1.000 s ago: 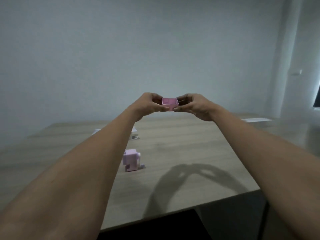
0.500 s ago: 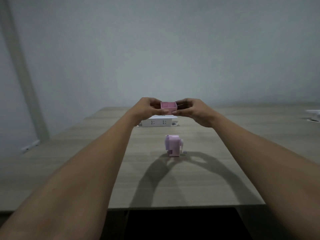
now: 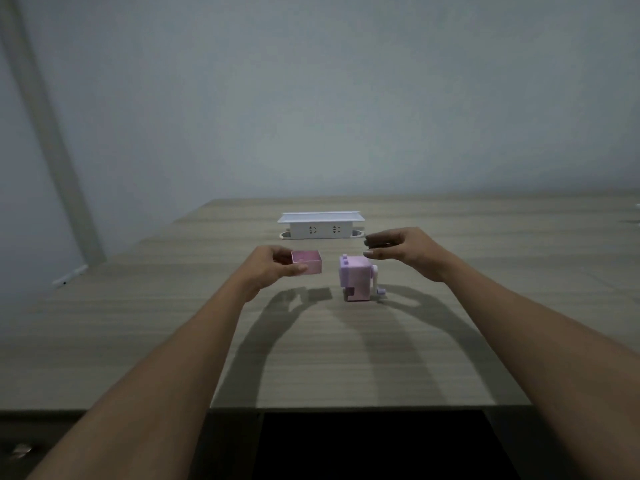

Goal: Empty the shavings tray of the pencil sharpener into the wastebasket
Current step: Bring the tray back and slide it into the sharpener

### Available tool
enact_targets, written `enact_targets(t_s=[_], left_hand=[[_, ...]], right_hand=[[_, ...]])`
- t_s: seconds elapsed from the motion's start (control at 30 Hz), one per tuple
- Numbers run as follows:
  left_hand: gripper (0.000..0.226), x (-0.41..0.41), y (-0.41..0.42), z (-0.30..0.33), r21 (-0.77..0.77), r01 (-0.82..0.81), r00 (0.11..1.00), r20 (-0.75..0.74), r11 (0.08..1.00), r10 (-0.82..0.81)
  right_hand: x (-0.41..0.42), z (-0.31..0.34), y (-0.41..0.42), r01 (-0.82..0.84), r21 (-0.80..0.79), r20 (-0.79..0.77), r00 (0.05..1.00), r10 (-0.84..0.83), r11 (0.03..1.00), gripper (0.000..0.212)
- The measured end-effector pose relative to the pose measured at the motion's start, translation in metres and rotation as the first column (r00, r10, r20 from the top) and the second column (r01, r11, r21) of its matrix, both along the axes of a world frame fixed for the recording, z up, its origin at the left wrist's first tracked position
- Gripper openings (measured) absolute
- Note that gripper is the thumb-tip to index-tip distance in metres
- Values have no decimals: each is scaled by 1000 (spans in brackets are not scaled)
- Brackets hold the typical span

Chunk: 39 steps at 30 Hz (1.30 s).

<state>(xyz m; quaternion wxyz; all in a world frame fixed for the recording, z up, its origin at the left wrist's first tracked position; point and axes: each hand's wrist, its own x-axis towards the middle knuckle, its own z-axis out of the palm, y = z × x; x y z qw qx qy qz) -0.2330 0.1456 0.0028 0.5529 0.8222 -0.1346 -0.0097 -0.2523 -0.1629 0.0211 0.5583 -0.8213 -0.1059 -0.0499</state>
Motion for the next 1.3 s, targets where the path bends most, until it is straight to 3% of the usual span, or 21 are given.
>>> enact_targets(t_s=[0.27, 0.53, 1.3], left_hand=[[34, 1, -15, -35, 69, 32, 996, -84, 997, -26], [39, 3, -32, -47, -42, 64, 988, -141, 997, -69], [42, 2, -69, -51, -47, 146, 978, -144, 988, -151]], right_hand=[[7, -24, -3, -34, -30, -50, 998, 32, 999, 57], [13, -36, -7, -47, 18, -65, 997, 48, 999, 55], [11, -41, -3, -49, 69, -40, 998, 52, 996, 53]])
